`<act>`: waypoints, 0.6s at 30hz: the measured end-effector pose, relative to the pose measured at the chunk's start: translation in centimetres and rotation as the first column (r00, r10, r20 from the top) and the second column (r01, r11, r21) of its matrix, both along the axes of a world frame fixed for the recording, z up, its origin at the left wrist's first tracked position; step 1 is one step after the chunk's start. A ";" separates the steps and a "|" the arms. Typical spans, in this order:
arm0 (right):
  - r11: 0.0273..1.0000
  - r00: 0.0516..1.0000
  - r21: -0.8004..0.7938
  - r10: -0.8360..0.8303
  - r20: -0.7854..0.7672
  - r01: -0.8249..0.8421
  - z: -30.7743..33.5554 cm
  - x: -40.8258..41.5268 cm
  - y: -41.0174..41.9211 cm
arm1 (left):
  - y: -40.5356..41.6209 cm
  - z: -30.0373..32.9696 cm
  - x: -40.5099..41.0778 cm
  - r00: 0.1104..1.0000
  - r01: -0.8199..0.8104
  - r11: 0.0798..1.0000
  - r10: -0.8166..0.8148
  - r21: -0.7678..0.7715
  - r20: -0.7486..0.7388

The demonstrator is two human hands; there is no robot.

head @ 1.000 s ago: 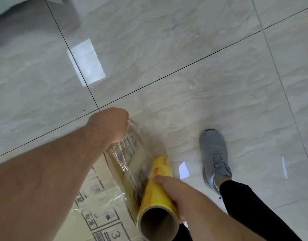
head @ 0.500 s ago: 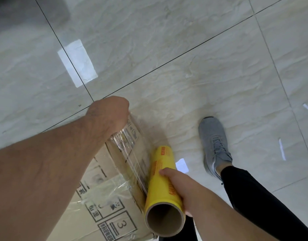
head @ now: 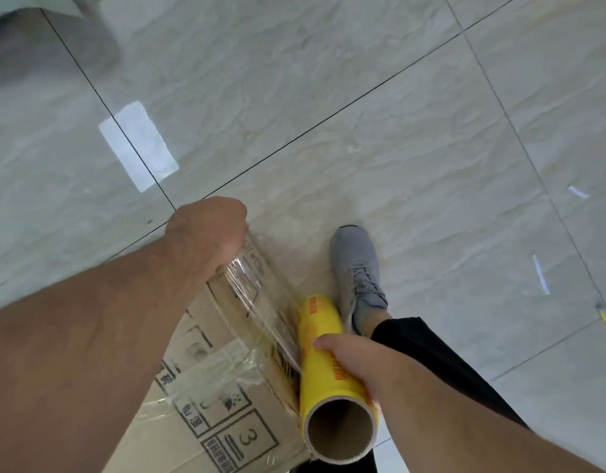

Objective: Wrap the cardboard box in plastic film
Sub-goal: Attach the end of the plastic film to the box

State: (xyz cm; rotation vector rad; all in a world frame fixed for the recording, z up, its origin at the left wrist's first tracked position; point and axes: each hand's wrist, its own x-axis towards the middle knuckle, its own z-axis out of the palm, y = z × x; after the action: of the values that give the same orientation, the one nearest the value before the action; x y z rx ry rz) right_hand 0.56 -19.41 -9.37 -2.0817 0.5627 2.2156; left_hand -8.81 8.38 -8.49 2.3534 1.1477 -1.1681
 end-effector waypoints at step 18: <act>0.992 0.992 -0.014 0.124 -0.031 -0.124 0.8 0.0 -0.6 | -0.7 0.7 -0.2 0.997 -0.067 0.997 0.068 -0.034 0.023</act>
State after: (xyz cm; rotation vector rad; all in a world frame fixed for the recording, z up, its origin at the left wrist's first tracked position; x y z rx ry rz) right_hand 0.58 -20.00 -8.58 -2.1504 0.4660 2.3196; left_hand -9.02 7.71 -7.76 2.2797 1.1808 -1.1244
